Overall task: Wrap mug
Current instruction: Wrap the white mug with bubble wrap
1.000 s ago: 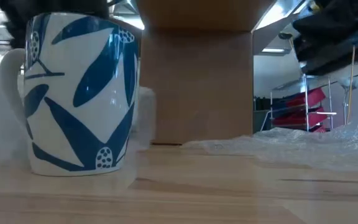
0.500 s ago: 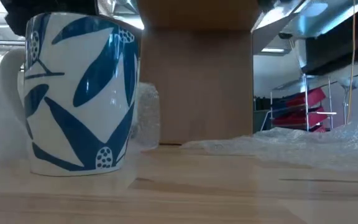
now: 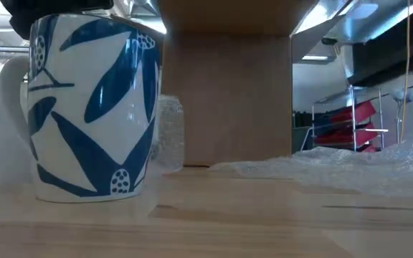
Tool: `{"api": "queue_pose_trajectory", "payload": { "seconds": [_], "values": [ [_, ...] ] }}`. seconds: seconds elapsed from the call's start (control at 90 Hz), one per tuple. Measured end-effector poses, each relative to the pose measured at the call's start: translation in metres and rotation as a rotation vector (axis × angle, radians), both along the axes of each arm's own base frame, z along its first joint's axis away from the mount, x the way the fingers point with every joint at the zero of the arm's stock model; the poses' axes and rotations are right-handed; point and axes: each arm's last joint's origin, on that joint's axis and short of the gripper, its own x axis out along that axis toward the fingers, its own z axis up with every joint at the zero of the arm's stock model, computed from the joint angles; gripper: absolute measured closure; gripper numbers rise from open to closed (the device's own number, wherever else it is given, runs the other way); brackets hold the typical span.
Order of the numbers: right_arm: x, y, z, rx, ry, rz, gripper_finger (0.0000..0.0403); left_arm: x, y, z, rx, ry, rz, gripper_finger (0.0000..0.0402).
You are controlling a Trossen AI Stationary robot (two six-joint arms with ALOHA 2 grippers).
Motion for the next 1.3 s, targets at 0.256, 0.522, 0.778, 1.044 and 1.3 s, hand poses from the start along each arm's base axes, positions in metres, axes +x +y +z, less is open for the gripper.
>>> {"api": "queue_pose_trajectory", "payload": {
  "seconds": [0.256,0.522,0.778,1.044,1.3],
  "values": [
    [0.034,0.015,-0.021,-0.060,0.023,0.016,0.0212,0.000,0.000,0.000,0.007,-0.003,-0.004,0.0402],
    [0.044,0.019,-0.055,-0.108,0.074,0.008,0.0217,0.000,0.000,0.000,0.003,-0.006,-0.001,0.0402],
    [0.047,0.018,-0.079,-0.252,0.103,0.048,0.0281,0.001,0.000,0.001,-0.001,-0.012,0.000,0.0402],
    [0.035,0.013,-0.078,-0.278,0.243,0.030,0.0388,0.001,0.000,0.001,0.028,-0.021,-0.008,0.0402],
    [-0.006,0.020,-0.051,-0.130,0.534,-0.049,0.0397,0.001,0.000,0.001,0.015,-0.024,0.008,0.0402]
  ]
}}
